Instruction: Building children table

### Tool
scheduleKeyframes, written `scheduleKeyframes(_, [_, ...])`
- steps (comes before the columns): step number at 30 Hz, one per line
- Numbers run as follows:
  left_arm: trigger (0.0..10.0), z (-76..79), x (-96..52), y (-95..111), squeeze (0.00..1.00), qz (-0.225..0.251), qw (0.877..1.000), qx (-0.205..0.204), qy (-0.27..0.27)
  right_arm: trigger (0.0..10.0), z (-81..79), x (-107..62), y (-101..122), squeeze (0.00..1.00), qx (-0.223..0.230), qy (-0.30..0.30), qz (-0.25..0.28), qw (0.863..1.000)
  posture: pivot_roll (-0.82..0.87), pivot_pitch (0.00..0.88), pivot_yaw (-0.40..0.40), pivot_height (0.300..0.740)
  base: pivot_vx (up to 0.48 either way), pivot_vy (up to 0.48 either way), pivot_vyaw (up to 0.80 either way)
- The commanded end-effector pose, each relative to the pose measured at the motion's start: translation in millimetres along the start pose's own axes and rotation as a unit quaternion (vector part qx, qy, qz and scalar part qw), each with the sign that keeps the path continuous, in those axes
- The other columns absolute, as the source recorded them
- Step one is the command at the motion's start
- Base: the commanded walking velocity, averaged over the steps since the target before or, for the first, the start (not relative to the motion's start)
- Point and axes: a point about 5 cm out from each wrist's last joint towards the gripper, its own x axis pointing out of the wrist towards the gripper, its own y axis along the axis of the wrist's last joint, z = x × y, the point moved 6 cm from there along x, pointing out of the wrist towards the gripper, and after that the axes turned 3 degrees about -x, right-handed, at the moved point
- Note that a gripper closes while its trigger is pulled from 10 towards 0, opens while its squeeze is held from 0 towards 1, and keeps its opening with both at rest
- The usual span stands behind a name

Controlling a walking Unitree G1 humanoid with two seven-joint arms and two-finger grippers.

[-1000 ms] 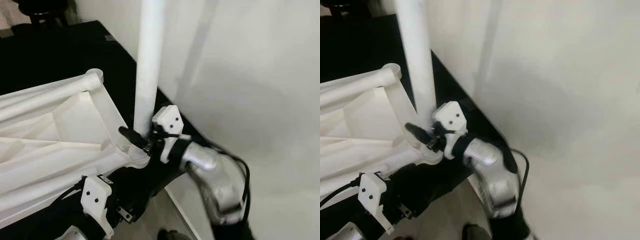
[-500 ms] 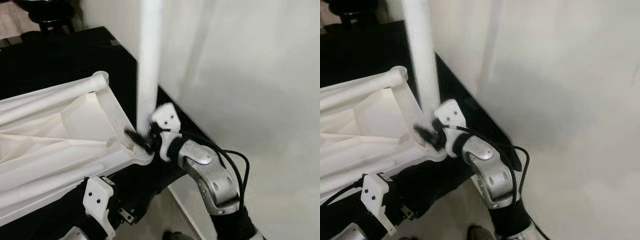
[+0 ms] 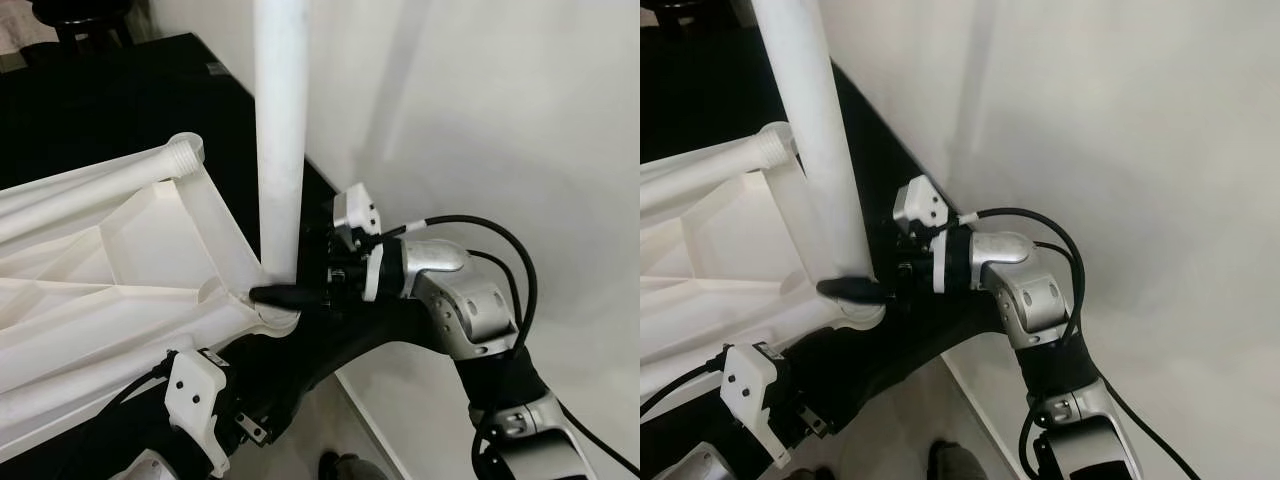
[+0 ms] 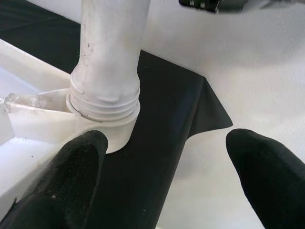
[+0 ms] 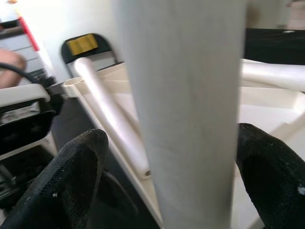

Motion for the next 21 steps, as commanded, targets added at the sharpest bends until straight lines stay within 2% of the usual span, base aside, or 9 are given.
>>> scheduleKeyframes(1, [10.0,3.6,-1.5,-2.7,0.00,-0.007,1.000,-0.007,0.000,10.0,0.9,1.0,3.7,0.00,-0.007,0.025,0.005,1.000,-0.17,0.240,-0.105,0.740,0.000,0.000,0.00])
scheduleKeyframes(4, [10.0,3.8,-1.5,-2.5,0.00,-0.007,1.000,-0.007,0.000,10.0,2.7,0.5,5.0,0.00,-0.010,0.032,0.006,0.999,-0.17,0.243,-0.108,0.740,0.000,0.000,0.00])
scheduleKeyframes(5, [10.0,4.1,-1.4,-2.5,0.00,-0.007,1.000,-0.007,0.000,1.5,3.6,-0.4,4.6,0.00,-0.010,0.044,0.003,0.999,-0.17,0.244,-0.109,0.740,0.000,0.000,0.00])
scheduleKeyframes(6, [10.0,4.1,-1.4,-2.5,0.00,-0.007,1.000,-0.007,0.000,1.5,3.6,-0.4,4.6,0.00,-0.010,0.044,0.003,0.999,-0.17,0.244,-0.109,0.740,0.000,0.000,0.00])
scheduleKeyframes(7, [10.0,4.6,-1.4,-2.4,0.00,-0.007,1.000,-0.007,0.000,0.0,3.2,-2.7,4.1,0.00,-0.009,0.064,0.000,0.998,-0.16,0.246,-0.112,0.740,0.000,0.000,0.00])
scheduleKeyframes(11, [10.0,5.4,-1.5,-2.4,0.00,-0.007,1.000,-0.008,-0.001,0.0,2.6,-9.4,1.8,0.00,-0.012,0.100,-0.014,0.995,-0.17,0.247,-0.113,0.740,0.000,0.000,0.00])
scheduleKeyframes(15, [10.0,5.7,-1.4,-2.4,0.00,-0.007,1.000,-0.009,-0.001,0.0,2.7,-12.8,-1.1,0.00,-0.014,0.103,-0.024,0.994,-0.17,0.248,-0.113,0.740,0.000,0.000,0.00])
scheduleKeyframes(19, [10.0,5.9,-1.4,-2.4,0.00,-0.007,1.000,-0.009,-0.001,0.0,5.7,-15.4,-7.3,0.00,-0.022,0.076,-0.038,0.996,-0.17,0.249,-0.118,0.740,0.000,0.000,0.00])
scheduleKeyframes(21, [10.0,6.4,-1.8,-2.7,0.00,-0.007,1.000,-0.009,-0.001,0.0,12.3,-15.7,-20.0,0.00,-0.032,0.013,-0.063,0.997,-0.17,0.245,-0.133,0.740,0.000,0.000,0.00])
